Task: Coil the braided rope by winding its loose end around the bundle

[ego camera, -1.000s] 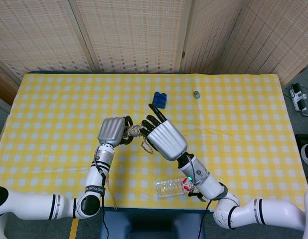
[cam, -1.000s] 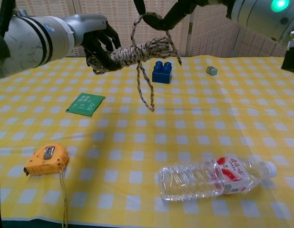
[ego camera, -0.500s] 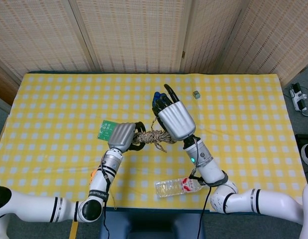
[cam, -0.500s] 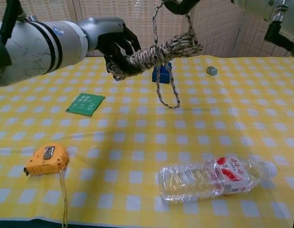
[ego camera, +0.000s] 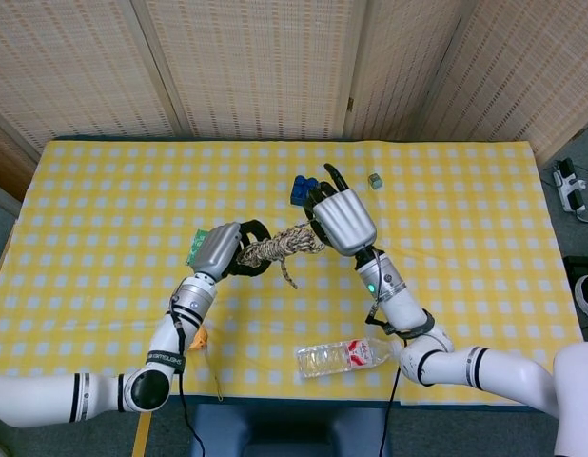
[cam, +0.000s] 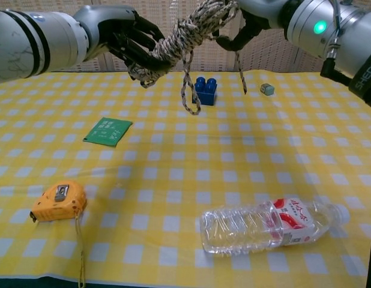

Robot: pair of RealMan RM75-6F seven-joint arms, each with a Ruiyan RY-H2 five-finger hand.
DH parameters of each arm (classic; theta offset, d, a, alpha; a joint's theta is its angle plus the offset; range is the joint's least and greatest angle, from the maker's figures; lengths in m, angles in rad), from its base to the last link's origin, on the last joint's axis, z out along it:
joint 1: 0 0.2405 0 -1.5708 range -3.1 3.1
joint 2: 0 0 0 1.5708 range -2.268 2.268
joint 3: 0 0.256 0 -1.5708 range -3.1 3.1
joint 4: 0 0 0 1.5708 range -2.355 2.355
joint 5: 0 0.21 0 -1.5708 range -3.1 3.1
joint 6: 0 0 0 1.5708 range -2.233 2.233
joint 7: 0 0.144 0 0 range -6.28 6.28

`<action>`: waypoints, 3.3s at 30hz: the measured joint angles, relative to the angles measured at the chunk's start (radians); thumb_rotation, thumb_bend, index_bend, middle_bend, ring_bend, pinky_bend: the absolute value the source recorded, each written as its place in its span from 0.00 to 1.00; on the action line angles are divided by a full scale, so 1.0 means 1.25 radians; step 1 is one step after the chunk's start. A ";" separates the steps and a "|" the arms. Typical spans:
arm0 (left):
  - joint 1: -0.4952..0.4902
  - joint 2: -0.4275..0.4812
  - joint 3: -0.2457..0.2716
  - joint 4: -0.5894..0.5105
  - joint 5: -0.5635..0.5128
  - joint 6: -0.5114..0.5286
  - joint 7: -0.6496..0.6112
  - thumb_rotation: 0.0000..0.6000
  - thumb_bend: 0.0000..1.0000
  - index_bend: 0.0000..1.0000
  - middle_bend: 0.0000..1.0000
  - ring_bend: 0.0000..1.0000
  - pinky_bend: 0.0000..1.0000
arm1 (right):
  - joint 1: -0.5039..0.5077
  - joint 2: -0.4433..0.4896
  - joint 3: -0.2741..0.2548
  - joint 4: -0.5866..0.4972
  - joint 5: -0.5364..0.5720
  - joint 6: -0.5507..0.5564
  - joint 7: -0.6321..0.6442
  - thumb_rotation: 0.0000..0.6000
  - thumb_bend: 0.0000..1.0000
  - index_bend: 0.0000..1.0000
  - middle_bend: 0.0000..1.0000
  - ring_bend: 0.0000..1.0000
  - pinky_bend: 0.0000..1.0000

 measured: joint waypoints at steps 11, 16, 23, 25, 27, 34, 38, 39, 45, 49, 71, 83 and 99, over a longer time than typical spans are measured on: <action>0.050 0.080 -0.026 0.009 -0.002 -0.068 -0.141 1.00 0.63 0.69 0.75 0.70 0.60 | -0.020 -0.034 -0.110 0.039 -0.081 -0.004 0.013 1.00 0.50 0.62 0.42 0.31 0.08; 0.057 0.098 -0.023 0.019 -0.006 -0.073 -0.160 1.00 0.63 0.69 0.75 0.70 0.60 | -0.029 -0.039 -0.146 0.031 -0.102 -0.010 -0.016 1.00 0.50 0.63 0.43 0.32 0.08; 0.053 0.107 -0.005 0.041 -0.025 -0.060 -0.148 1.00 0.63 0.69 0.75 0.70 0.60 | -0.040 -0.040 -0.173 -0.003 -0.117 -0.015 -0.057 1.00 0.50 0.62 0.43 0.32 0.08; 0.051 0.108 0.000 0.048 -0.029 -0.055 -0.140 1.00 0.63 0.69 0.75 0.70 0.60 | -0.043 -0.040 -0.173 -0.016 -0.118 -0.010 -0.073 1.00 0.50 0.62 0.44 0.33 0.08; 0.047 0.106 0.008 0.055 -0.031 -0.040 -0.122 1.00 0.63 0.69 0.75 0.70 0.60 | -0.044 -0.038 -0.170 -0.031 -0.117 -0.004 -0.091 1.00 0.50 0.62 0.45 0.33 0.09; 0.024 0.083 0.039 0.085 -0.049 0.050 -0.010 1.00 0.63 0.69 0.75 0.70 0.60 | -0.034 -0.026 -0.147 -0.110 -0.107 0.017 -0.247 1.00 0.50 0.62 0.47 0.35 0.09; 0.009 0.061 0.056 0.103 -0.064 0.092 0.055 1.00 0.63 0.69 0.75 0.70 0.60 | -0.015 -0.019 -0.121 -0.174 -0.090 0.021 -0.344 1.00 0.50 0.62 0.47 0.36 0.09; 0.006 0.055 0.059 0.107 -0.067 0.098 0.065 1.00 0.63 0.69 0.75 0.70 0.60 | -0.008 -0.019 -0.112 -0.186 -0.083 0.021 -0.361 1.00 0.50 0.62 0.47 0.36 0.09; 0.001 0.036 0.063 0.113 -0.074 0.109 0.090 1.00 0.63 0.69 0.75 0.70 0.59 | 0.043 -0.047 -0.062 -0.202 -0.046 0.017 -0.417 1.00 0.50 0.62 0.47 0.36 0.09; 0.003 0.034 0.064 0.111 -0.066 0.111 0.094 1.00 0.63 0.69 0.75 0.70 0.59 | 0.071 -0.068 -0.031 -0.186 -0.032 0.018 -0.423 1.00 0.50 0.62 0.47 0.36 0.09; 0.032 0.036 0.074 0.086 0.017 0.086 0.062 1.00 0.63 0.69 0.75 0.70 0.58 | 0.141 -0.080 0.049 -0.129 0.057 -0.009 -0.276 1.00 0.50 0.62 0.48 0.37 0.09; 0.056 0.057 0.093 0.074 0.130 0.024 -0.019 1.00 0.63 0.70 0.75 0.69 0.58 | 0.154 -0.029 0.070 -0.145 0.139 -0.024 -0.223 1.00 0.50 0.62 0.48 0.37 0.09; 0.083 0.087 0.094 0.063 0.238 -0.043 -0.155 1.00 0.63 0.70 0.75 0.69 0.58 | 0.144 -0.009 0.065 -0.112 0.166 -0.002 -0.120 1.00 0.50 0.62 0.48 0.37 0.09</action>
